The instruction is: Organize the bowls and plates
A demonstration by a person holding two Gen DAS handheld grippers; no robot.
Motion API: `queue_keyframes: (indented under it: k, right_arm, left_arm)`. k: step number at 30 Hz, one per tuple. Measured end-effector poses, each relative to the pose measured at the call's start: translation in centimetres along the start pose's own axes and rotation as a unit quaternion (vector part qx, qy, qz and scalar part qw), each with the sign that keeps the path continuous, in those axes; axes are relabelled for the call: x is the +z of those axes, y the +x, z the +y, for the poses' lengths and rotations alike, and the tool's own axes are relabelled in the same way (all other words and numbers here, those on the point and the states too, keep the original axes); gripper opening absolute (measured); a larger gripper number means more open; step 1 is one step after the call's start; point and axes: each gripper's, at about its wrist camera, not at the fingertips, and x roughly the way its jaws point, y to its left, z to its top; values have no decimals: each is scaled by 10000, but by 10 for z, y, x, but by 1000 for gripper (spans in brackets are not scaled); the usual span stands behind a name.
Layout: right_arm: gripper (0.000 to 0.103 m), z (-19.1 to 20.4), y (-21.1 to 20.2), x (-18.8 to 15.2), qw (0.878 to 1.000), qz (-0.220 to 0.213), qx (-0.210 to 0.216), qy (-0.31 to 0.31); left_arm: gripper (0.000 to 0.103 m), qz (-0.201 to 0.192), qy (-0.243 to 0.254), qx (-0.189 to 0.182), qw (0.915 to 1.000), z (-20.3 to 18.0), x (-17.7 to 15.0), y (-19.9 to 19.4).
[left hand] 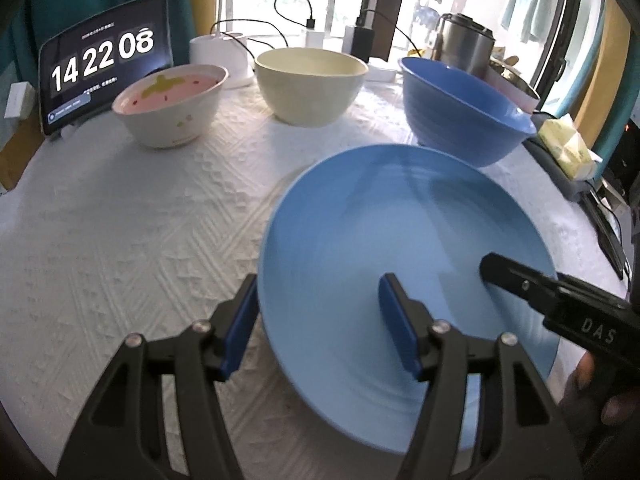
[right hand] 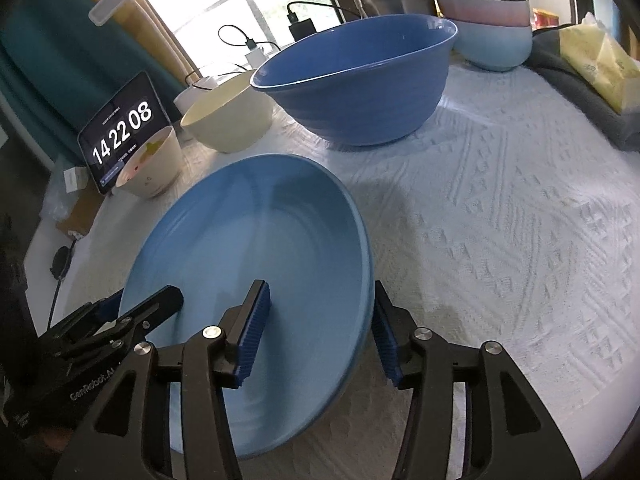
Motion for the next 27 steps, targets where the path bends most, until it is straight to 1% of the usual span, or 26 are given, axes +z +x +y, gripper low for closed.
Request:
queue_keyframes:
  k: [3, 11, 18, 27]
  right_arm:
    - [53, 0, 0, -1, 10000, -38, -40, 26]
    - [53, 2, 0, 0, 9999, -14, -131, 66]
    - [53, 14, -1, 0, 9997, 18, -242, -18]
    - [53, 38, 7, 1, 9995, 84, -257, -155]
  left_arm:
    - [62, -3, 65, -7, 10000, -1, 0, 0]
    - [60, 34, 175, -174, 9997, 4, -1, -1]
    - [60, 50, 84, -189, 9998, 13, -4, -5]
    - [60, -33, -64, -134, 9999, 35, -5, -12]
